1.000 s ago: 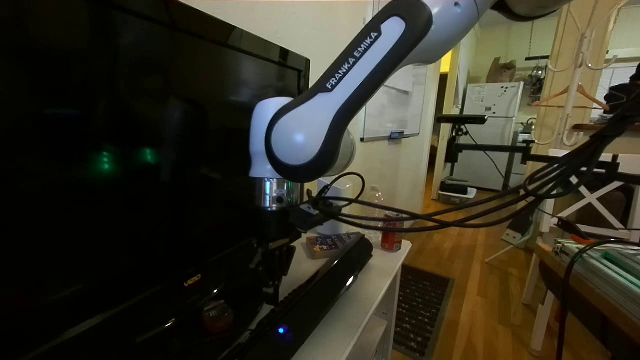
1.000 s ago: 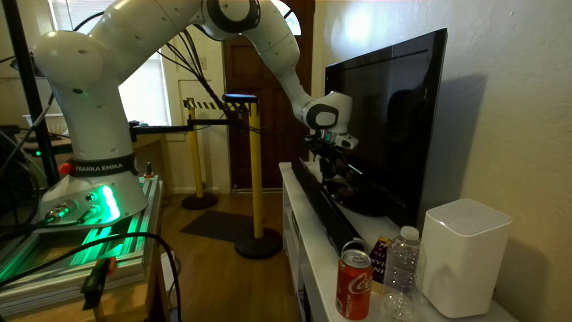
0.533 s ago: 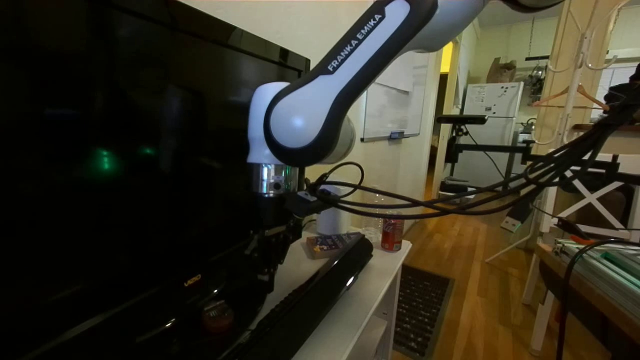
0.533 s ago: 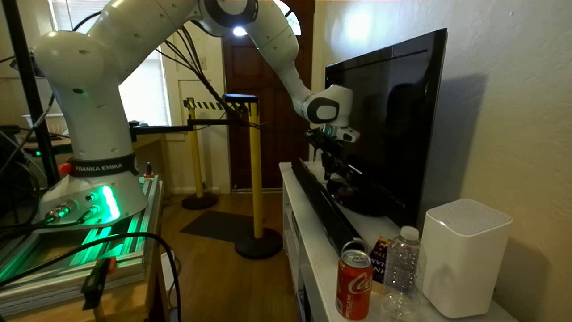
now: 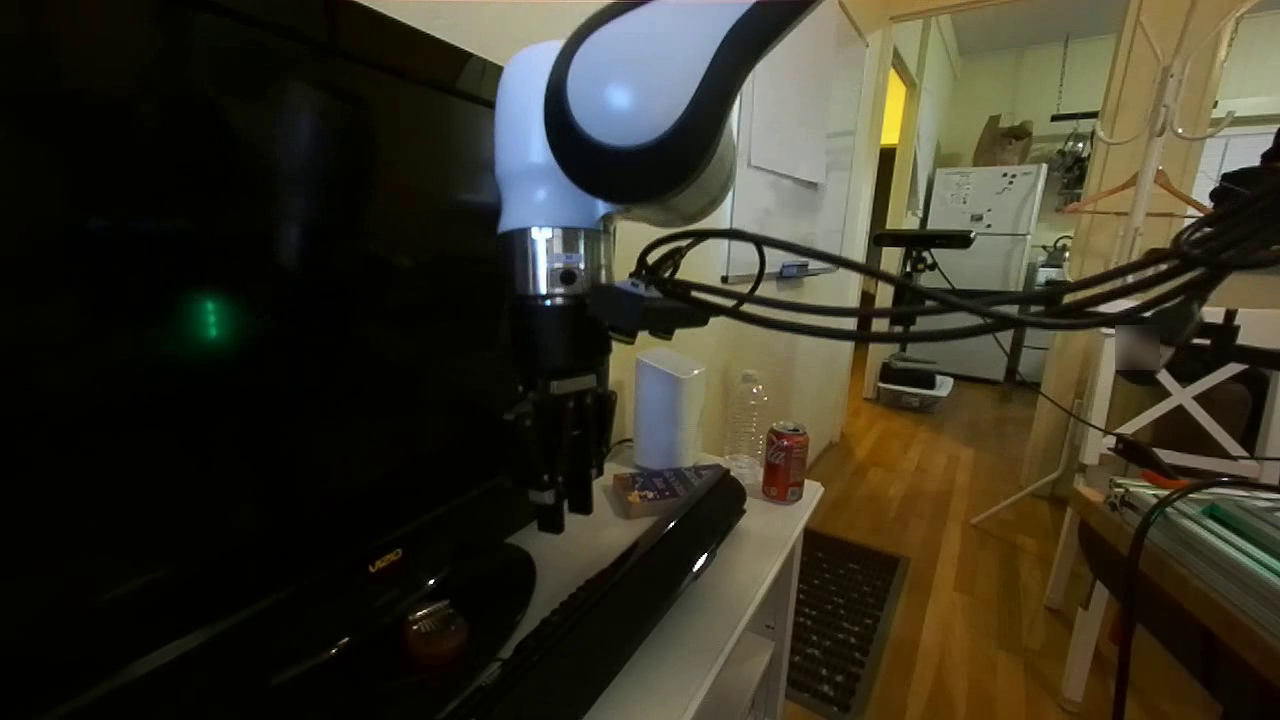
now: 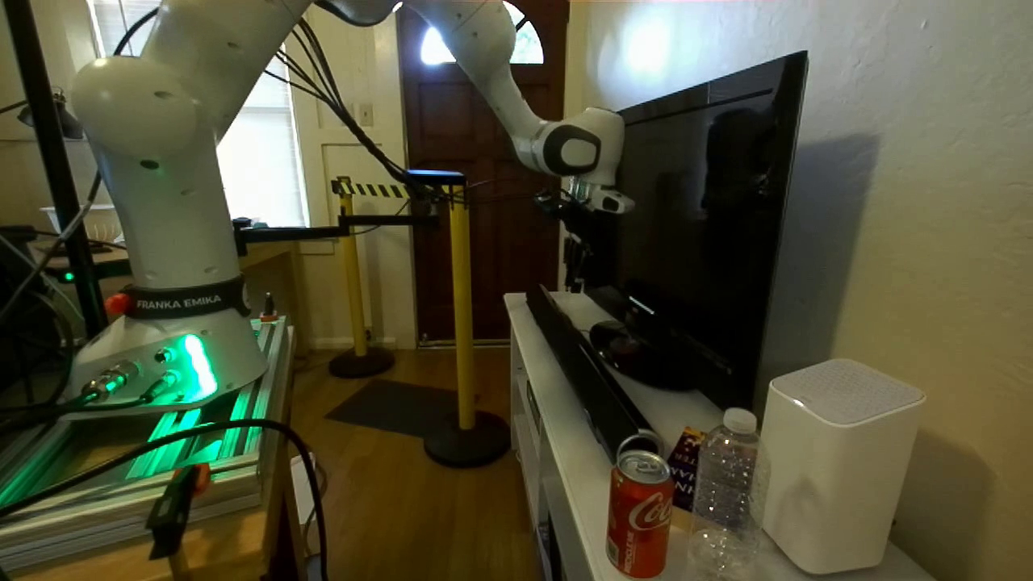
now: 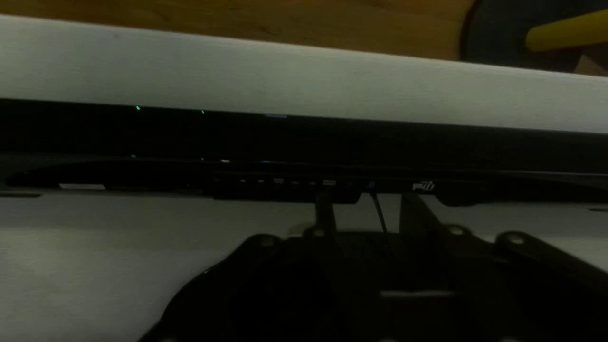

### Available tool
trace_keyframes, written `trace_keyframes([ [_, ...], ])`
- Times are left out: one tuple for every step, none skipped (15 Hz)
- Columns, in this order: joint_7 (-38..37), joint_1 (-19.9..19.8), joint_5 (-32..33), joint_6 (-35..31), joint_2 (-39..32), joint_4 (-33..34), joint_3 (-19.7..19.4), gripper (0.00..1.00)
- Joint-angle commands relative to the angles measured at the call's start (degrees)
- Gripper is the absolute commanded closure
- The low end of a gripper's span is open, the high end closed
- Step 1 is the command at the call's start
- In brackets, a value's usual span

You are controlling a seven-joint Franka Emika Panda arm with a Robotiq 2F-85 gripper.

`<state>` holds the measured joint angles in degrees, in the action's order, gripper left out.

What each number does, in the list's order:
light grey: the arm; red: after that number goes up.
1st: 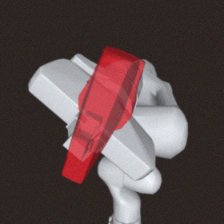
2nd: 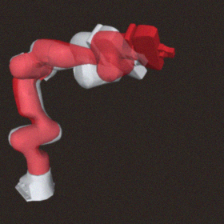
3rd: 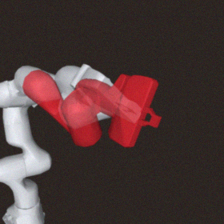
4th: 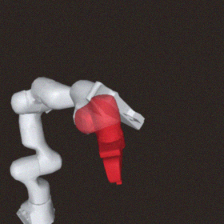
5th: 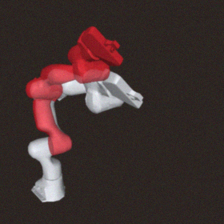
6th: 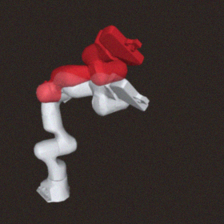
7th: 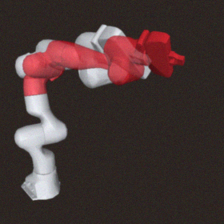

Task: Flip a switch on the black object

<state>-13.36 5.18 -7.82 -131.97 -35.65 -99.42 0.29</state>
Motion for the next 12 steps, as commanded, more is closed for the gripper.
trace_keyframes([
  [-7.25,3.02,3.91,5.61,7.99,-6.58,-2.61,0.26],
  [-8.83,3.62,5.05,6.66,9.45,-7.72,-3.00,0.20],
  [-9.93,3.91,5.98,7.59,10.70,-8.64,-3.16,0.12],
  [-11.03,4.18,6.94,8.25,11.95,-9.66,-3.27,0.05],
  [-12.02,4.37,8.01,8.86,13.15,-10.61,-3.42,0.00],
  [-12.64,4.40,9.01,8.82,14.33,-11.75,-3.47,0.00],
  [-13.21,4.41,10.20,8.21,15.27,-12.82,-3.54,0.00],
  [-10.97,2.98,7.81,8.52,11.59,-8.79,-2.18,0.00],
  [-11.13,2.93,8.03,8.52,12.20,-9.28,-2.15,0.00],
  [-11.11,2.86,8.02,8.51,12.23,-9.26,-2.13,0.00],
  [-11.11,2.86,8.02,8.51,12.10,-9.24,-2.14,0.00],
  [-11.10,2.86,8.01,8.50,11.91,-9.20,-2.15,0.00],
])
